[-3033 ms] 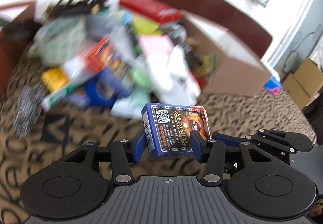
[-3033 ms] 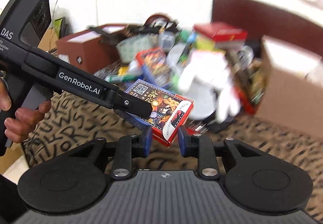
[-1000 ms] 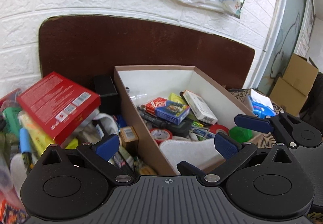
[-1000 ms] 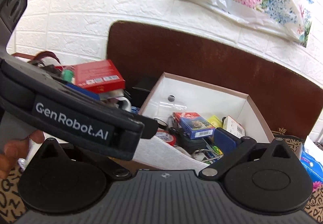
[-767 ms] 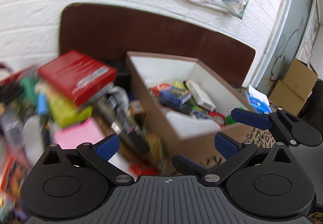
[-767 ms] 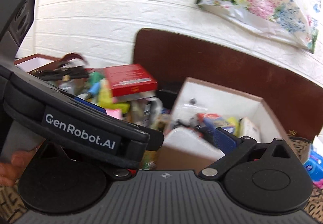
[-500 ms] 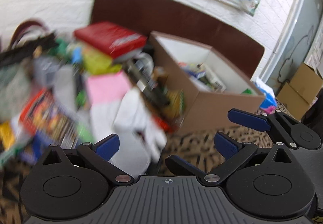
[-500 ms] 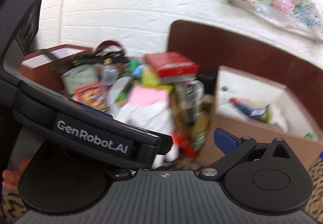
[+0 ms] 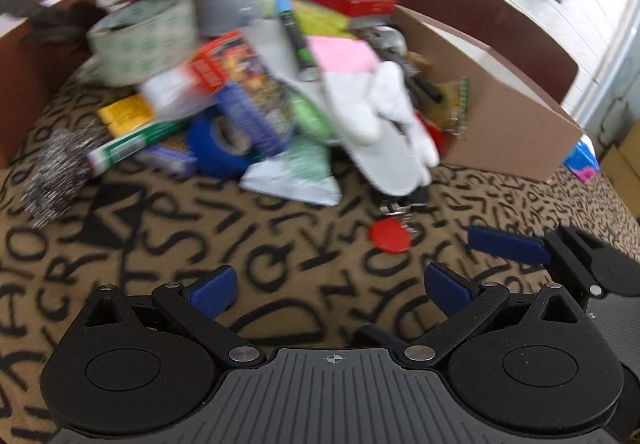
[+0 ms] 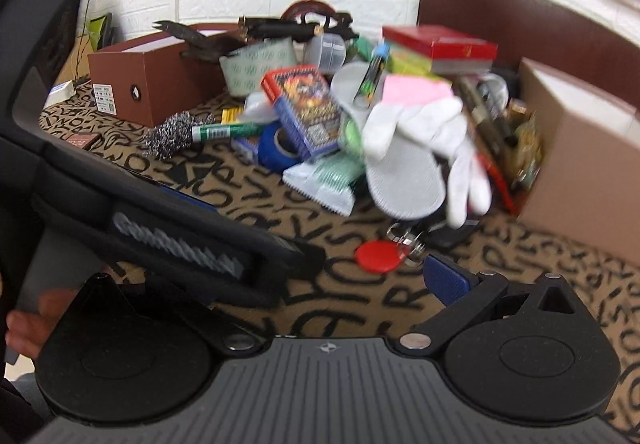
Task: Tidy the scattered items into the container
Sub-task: 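Move the left gripper back to the red playing-card box in the pile, then grasp the red playing-card box with the left gripper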
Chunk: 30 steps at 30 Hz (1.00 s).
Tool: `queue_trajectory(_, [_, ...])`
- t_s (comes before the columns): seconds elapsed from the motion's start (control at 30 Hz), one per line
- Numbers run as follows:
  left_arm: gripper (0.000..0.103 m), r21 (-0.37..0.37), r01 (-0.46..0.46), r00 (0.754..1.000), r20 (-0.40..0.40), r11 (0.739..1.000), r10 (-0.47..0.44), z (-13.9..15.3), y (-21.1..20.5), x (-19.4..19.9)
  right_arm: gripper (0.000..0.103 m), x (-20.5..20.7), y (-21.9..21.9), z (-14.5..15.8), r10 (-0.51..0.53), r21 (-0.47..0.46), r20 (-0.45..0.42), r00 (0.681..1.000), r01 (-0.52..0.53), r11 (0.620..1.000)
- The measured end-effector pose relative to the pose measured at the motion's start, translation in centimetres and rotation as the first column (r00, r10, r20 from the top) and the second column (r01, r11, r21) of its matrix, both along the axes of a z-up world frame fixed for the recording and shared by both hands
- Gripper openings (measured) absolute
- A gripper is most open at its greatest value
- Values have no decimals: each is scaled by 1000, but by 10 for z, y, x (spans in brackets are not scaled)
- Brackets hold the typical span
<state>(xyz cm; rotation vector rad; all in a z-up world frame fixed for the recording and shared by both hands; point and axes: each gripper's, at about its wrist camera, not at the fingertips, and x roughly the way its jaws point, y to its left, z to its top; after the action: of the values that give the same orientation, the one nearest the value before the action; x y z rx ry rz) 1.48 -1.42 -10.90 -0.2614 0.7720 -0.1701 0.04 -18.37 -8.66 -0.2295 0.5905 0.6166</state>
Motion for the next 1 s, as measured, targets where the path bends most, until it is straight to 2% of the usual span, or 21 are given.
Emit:
queue_trajectory(0.07, [101, -15, -17, 1000, 13, 1000, 17, 3, 9, 1, 103, 2, 2, 0, -8, 5, -8, 1000, 8, 1000])
queue_trajectory(0.33, [99, -17, -73, 990, 123, 997, 75, 33, 34, 23, 100, 16, 7, 18, -52, 22, 71, 996, 50, 999])
queue_trajectory(0.5, [93, -10, -105, 983, 154, 994, 105, 45, 49, 40, 84, 26, 27, 24, 2, 11, 95, 995, -3, 1000])
queue_trajectory(0.7, [86, 0, -105, 977, 189, 995, 103, 59, 64, 64, 66, 43, 57, 15, 78, -4, 58, 995, -78, 997])
queue_trajectory(1.0, [74, -15, -47, 987, 154, 999, 48, 57, 67, 102, 65, 74, 75, 3, 67, 33, -13, 998, -67, 997])
